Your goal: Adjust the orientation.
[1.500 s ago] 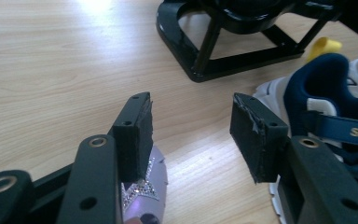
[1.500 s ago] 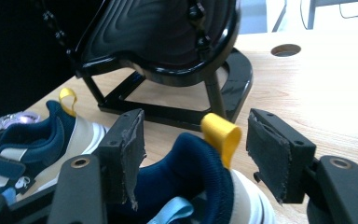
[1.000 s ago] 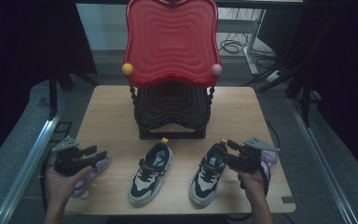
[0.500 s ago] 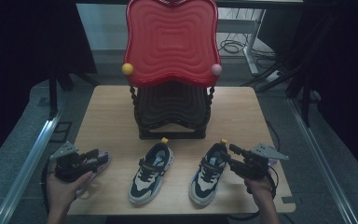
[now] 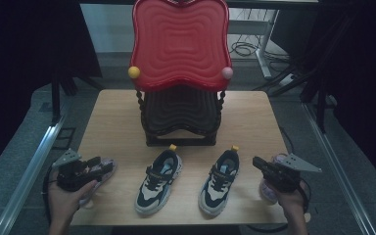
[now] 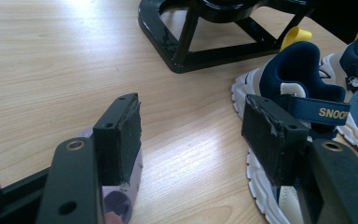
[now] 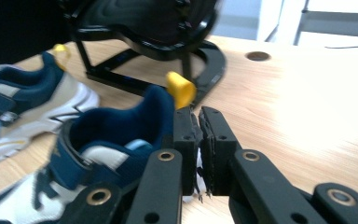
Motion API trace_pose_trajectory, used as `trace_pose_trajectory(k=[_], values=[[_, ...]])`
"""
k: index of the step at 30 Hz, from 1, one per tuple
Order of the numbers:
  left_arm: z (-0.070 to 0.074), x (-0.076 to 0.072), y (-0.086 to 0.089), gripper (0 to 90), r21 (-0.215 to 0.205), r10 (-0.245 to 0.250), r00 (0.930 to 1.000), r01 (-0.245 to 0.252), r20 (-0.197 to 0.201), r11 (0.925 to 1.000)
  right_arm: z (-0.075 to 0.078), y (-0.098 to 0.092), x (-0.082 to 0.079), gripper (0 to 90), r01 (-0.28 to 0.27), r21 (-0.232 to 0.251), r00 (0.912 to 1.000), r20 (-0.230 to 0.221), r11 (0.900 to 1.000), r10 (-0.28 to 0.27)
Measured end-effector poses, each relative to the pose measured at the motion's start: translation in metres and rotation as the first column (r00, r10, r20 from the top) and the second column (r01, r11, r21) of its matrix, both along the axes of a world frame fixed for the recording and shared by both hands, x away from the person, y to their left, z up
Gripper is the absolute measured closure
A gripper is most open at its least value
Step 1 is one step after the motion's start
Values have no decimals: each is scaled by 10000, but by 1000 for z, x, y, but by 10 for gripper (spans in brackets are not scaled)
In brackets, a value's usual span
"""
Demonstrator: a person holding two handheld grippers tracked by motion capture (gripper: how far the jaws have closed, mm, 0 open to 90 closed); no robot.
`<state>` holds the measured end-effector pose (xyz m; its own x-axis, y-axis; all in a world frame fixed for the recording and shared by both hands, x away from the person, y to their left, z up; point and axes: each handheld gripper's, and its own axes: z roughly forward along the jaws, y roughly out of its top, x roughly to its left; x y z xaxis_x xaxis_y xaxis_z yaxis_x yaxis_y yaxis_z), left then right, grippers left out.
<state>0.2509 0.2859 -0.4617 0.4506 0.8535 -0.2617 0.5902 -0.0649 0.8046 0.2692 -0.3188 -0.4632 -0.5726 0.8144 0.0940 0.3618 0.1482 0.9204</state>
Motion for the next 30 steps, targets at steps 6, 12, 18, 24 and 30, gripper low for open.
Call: trace_pose_trajectory(k=[6, 12, 18, 24, 30], values=[[1, -2, 1, 377, 3, -37, 10000, 37, 6, 10000, -9, -19, -9, 851, 867, -59, 9960, -207, 9962, -868], [1, -2, 8, 375, -4, 134, 9999, -134, 73, 9999, -15, -39, -16, 858, 1642, -315, 9854, -402, 9859, -1654], [1, -3, 10, 374, -14, 153, 9999, -153, 20, 9999, -20, -59, -29, 862, 2284, -547, 9712, -573, 9720, -2314], [-2, -2, 6, 376, 58, 63, 9999, -62, -84, 10000, -28, -73, -41, 878, 2515, -622, 9634, -794, 9658, -2560], [-3, -2, 7, 377, 63, 100, 9998, -99, -165, 9999, -39, -80, -52, 889, 2439, -839, 9605, -1168, 9662, -2526]])
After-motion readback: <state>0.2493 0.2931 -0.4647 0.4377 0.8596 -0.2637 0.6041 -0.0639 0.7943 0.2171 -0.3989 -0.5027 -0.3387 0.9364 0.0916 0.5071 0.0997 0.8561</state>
